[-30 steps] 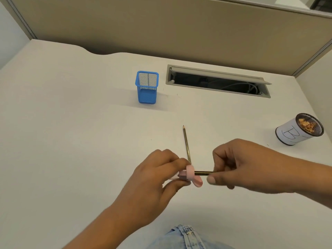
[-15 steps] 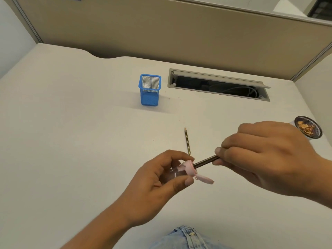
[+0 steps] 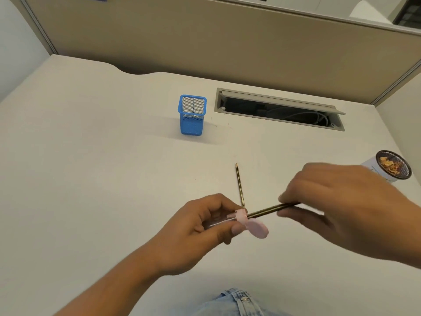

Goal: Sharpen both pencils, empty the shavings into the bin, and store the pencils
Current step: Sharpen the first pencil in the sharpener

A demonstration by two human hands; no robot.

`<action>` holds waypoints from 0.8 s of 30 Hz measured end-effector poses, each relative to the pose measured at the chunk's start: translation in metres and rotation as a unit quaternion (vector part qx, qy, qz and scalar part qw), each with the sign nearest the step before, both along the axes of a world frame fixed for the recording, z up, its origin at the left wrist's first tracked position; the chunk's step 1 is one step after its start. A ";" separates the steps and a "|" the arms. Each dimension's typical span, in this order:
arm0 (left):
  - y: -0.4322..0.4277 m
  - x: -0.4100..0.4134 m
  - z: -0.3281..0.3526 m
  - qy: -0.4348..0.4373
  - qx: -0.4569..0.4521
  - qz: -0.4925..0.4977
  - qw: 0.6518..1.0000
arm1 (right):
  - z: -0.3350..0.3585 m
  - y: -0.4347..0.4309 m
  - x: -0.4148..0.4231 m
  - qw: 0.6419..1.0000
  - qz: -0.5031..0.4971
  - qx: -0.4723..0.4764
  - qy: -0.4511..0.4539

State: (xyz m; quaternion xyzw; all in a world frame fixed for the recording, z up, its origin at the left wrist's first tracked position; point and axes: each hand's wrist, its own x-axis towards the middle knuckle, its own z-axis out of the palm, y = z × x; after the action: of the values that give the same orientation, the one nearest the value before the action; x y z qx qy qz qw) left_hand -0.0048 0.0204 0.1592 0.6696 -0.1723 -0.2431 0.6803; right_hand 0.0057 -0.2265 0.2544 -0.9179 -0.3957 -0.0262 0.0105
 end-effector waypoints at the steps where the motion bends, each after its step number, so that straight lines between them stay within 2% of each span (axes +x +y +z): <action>1: 0.001 0.001 0.000 0.056 -0.044 -0.009 0.997 | -0.001 -0.002 0.001 0.996 0.051 0.005 -0.070; 4: 0.000 0.004 0.001 0.179 -0.158 -0.056 0.969 | 0.002 0.002 0.002 0.973 0.100 0.025 -0.206; 6: -0.001 0.004 0.001 0.167 -0.162 -0.054 0.971 | 0.001 0.001 0.003 0.975 0.090 0.019 -0.200; 9: -0.002 0.001 0.000 0.012 -0.049 -0.009 0.999 | 0.000 0.003 0.000 0.997 0.015 -0.013 -0.079; 11: -0.002 0.001 -0.003 -0.113 0.046 0.000 0.992 | 0.002 0.011 -0.001 0.992 -0.123 -0.028 0.028; 12: -0.001 0.002 -0.004 -0.158 0.077 -0.008 0.984 | 0.003 0.014 0.000 0.974 -0.198 -0.019 0.108; 14: -0.002 0.002 -0.005 -0.205 0.114 -0.026 0.972 | 0.004 0.015 0.005 0.910 -0.306 0.032 0.277; 16: -0.004 0.002 -0.005 -0.218 0.131 -0.036 0.967 | 0.001 0.015 0.009 0.872 -0.325 0.045 0.363; 21: -0.005 0.005 -0.005 -0.220 0.141 -0.017 0.965 | -0.003 0.018 0.006 0.852 -0.327 0.070 0.403; 23: -0.003 0.004 -0.007 -0.184 0.121 -0.007 0.975 | -0.001 0.019 0.003 0.874 -0.304 0.059 0.374; 24: -0.002 0.003 -0.008 -0.160 0.107 -0.002 0.981 | 0.000 0.019 0.000 0.906 -0.272 0.034 0.323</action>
State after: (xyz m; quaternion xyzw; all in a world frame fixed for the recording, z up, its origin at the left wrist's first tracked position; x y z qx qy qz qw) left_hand -0.0016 0.0186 0.1515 0.7686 -0.2530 -0.1509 0.5679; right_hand 0.0061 -0.2074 0.2549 -0.9472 -0.1047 0.2565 0.1617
